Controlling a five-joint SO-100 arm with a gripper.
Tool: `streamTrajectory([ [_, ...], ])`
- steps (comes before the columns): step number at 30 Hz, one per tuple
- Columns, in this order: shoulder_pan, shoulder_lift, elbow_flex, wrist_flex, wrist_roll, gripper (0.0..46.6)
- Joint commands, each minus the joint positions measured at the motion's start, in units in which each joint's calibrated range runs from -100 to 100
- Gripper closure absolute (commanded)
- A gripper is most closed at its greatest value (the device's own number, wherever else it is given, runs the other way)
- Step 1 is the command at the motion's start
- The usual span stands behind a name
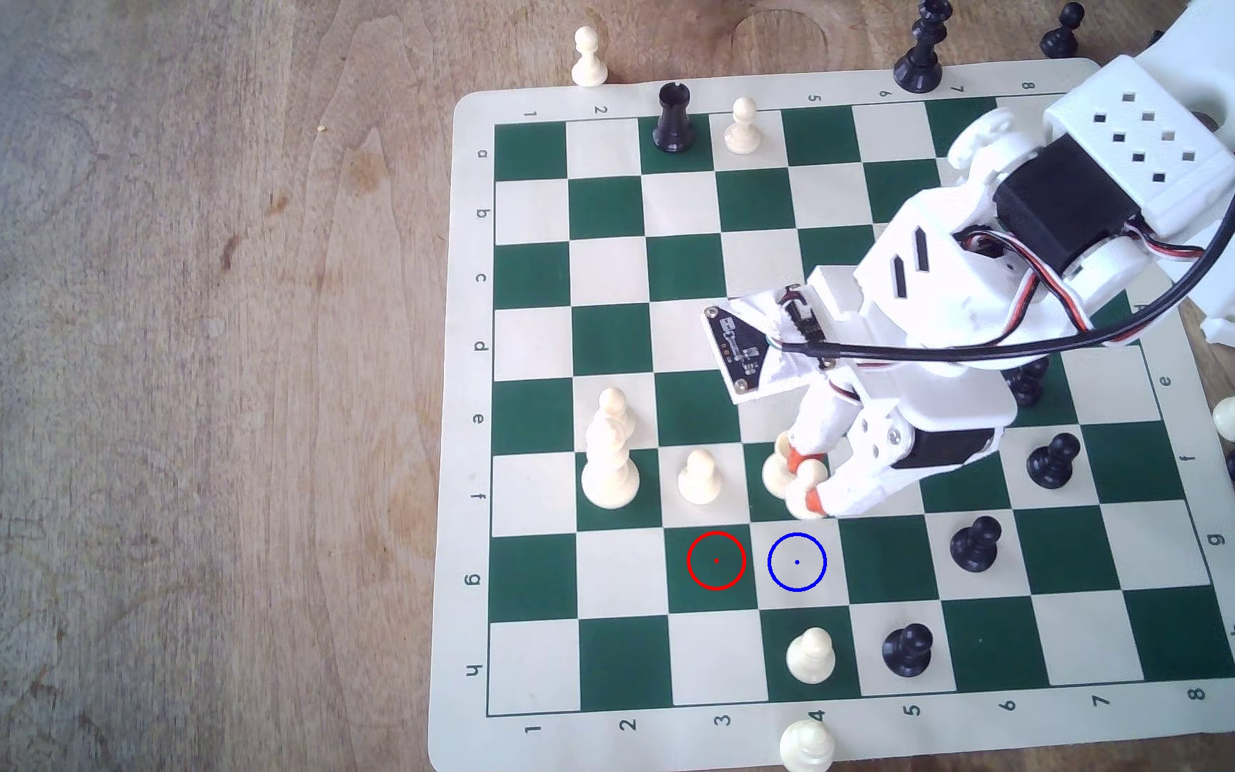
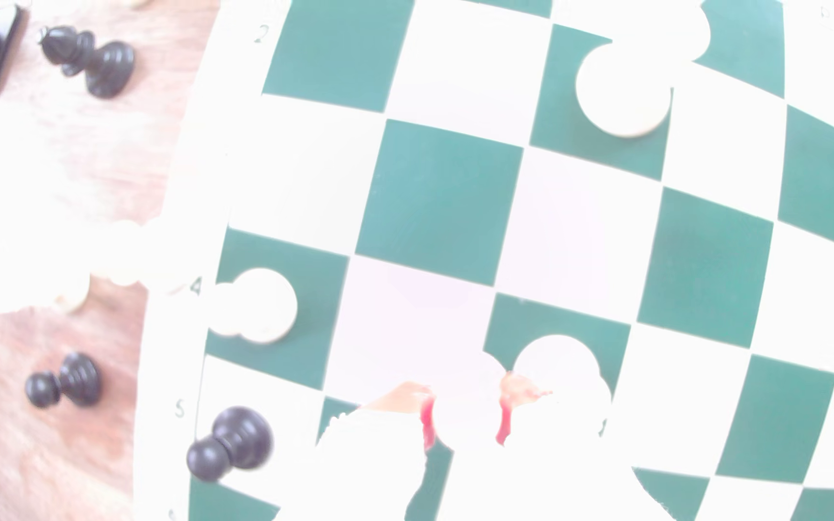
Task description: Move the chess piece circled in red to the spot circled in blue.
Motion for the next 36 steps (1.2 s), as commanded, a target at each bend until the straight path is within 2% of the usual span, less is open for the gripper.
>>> streamTrajectory([
  [1, -0.89, -1.82, -0.77, -2.89, -0.39, 46.4],
  [31, -3.16, 9.98, -7.66, -7.73, -1.12, 45.6],
  [33, -3.16, 10.07, -7.66, -7.73, -1.12, 45.3],
  [36, -2.92, 10.15, -7.66, -7.73, -1.12, 41.8],
])
